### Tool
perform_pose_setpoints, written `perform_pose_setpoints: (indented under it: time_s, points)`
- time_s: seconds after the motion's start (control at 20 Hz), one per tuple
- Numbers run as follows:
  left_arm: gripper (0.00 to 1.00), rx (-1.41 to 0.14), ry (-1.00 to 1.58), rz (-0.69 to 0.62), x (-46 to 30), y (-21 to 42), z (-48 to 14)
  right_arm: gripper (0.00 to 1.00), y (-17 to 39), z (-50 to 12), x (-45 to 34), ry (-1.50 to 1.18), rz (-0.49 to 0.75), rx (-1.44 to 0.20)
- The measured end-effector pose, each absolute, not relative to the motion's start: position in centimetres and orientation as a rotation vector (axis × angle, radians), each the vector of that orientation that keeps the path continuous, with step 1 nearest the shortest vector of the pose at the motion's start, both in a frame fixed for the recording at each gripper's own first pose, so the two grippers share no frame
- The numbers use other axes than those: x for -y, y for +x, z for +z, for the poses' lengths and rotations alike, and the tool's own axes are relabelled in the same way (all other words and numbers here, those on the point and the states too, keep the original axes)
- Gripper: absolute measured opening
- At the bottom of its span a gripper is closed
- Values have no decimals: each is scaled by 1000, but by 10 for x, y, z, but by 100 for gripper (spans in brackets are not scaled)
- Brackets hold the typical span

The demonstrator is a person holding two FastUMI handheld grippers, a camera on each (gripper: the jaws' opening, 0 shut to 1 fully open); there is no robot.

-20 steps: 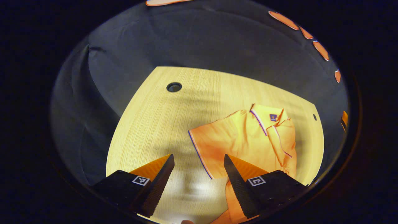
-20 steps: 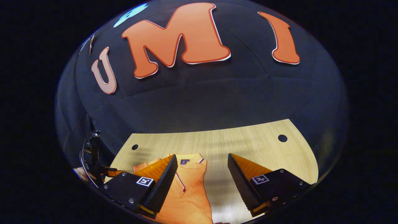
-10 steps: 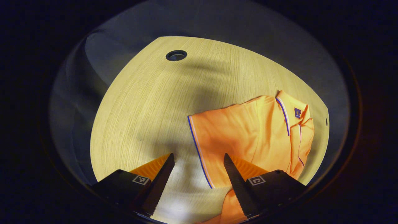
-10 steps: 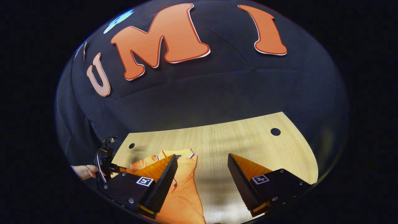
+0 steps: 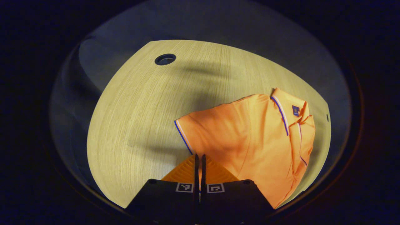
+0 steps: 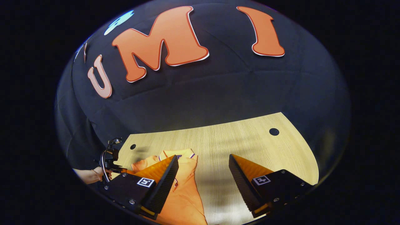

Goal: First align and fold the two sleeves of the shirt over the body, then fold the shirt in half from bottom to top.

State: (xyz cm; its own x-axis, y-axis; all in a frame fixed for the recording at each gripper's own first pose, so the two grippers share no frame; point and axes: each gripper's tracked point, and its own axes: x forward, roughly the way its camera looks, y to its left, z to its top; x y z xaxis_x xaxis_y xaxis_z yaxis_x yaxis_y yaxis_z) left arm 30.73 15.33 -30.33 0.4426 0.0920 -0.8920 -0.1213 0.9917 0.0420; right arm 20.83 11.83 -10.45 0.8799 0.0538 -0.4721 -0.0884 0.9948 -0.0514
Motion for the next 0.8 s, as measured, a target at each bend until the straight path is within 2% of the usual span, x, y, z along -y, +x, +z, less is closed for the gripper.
perform_pose_setpoints:
  time_s: [0.15, 0.45, 0.8]
  points:
    - [1, -1086, -80, 78, -136, 307, -296, 99, 204, -101, -120, -88, 73, -480]
    - [1, -993, -36, -42, -96, 302, -236, 98, 195, -89, -125, -96, 64, -431]
    - [1, -946, 22, -183, -19, 299, -197, 98, 178, -75, -121, -100, 46, -386]
